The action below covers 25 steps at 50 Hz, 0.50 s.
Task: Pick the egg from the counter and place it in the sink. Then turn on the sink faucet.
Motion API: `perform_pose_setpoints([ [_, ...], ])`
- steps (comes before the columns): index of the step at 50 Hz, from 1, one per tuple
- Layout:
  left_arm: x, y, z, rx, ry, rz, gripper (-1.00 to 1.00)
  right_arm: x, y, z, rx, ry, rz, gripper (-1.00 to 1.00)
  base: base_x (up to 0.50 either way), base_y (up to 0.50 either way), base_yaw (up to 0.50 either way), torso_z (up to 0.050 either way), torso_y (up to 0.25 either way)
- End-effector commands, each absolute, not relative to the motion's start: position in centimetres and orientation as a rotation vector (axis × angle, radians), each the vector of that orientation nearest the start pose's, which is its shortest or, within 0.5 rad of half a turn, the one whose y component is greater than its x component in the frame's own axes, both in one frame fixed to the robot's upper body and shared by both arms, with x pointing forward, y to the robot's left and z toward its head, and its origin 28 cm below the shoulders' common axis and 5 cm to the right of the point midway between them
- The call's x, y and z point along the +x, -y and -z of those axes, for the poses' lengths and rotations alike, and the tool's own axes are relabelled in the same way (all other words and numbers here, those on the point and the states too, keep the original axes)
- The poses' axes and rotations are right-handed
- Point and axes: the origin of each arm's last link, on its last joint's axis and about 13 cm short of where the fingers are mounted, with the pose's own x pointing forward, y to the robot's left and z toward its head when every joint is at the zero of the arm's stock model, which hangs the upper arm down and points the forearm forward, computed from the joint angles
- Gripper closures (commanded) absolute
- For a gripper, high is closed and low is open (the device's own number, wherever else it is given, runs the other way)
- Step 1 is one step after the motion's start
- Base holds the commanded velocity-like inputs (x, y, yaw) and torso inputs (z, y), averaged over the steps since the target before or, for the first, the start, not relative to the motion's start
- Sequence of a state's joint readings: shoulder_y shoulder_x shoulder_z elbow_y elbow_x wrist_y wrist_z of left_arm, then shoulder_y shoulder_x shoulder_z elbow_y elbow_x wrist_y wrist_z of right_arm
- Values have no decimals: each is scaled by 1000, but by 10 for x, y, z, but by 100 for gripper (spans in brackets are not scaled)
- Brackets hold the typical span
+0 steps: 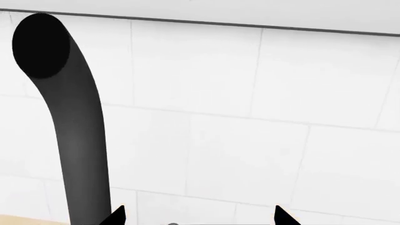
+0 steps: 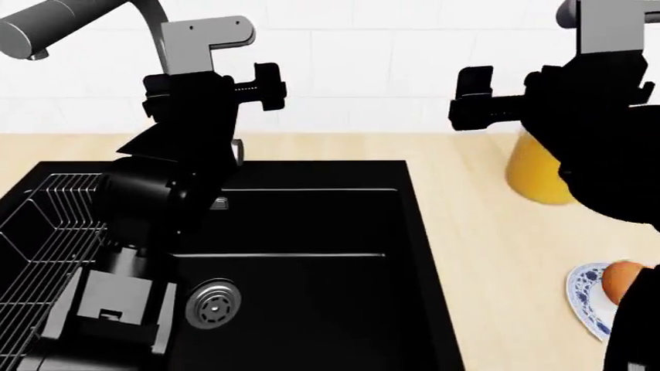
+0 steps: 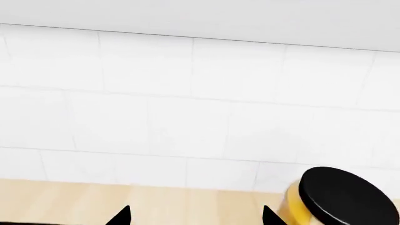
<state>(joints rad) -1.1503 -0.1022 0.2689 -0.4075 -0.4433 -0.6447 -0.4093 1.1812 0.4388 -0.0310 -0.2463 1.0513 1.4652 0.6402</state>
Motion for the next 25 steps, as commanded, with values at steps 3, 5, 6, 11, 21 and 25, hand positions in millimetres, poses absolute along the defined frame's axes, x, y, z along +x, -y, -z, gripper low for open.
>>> perform_pose_setpoints([
  [3,391,-183,-248,-70,20,-102,-100,204,161,-341,-97,-171,0,-100,0,0,0,0,0],
  [5,391,-183,-249,-71,20,-103,-100,196,163,-343,-90,-191,11,-100,0,0,0,0,0],
  [6,391,-183,-249,-71,21,-103,-100,191,164,-344,-85,-210,15,-100,0,0,0,0,0],
  [11,392,-184,-247,-68,16,-105,-100,173,172,-348,-87,-248,36,-100,0,0,0,0,0],
  [21,392,-185,-248,-67,17,-107,-100,150,188,-342,-89,-333,72,-100,0,0,0,0,0],
  [25,391,-185,-246,-67,15,-107,-100,145,195,-336,-85,-368,96,-100,0,0,0,0,0],
])
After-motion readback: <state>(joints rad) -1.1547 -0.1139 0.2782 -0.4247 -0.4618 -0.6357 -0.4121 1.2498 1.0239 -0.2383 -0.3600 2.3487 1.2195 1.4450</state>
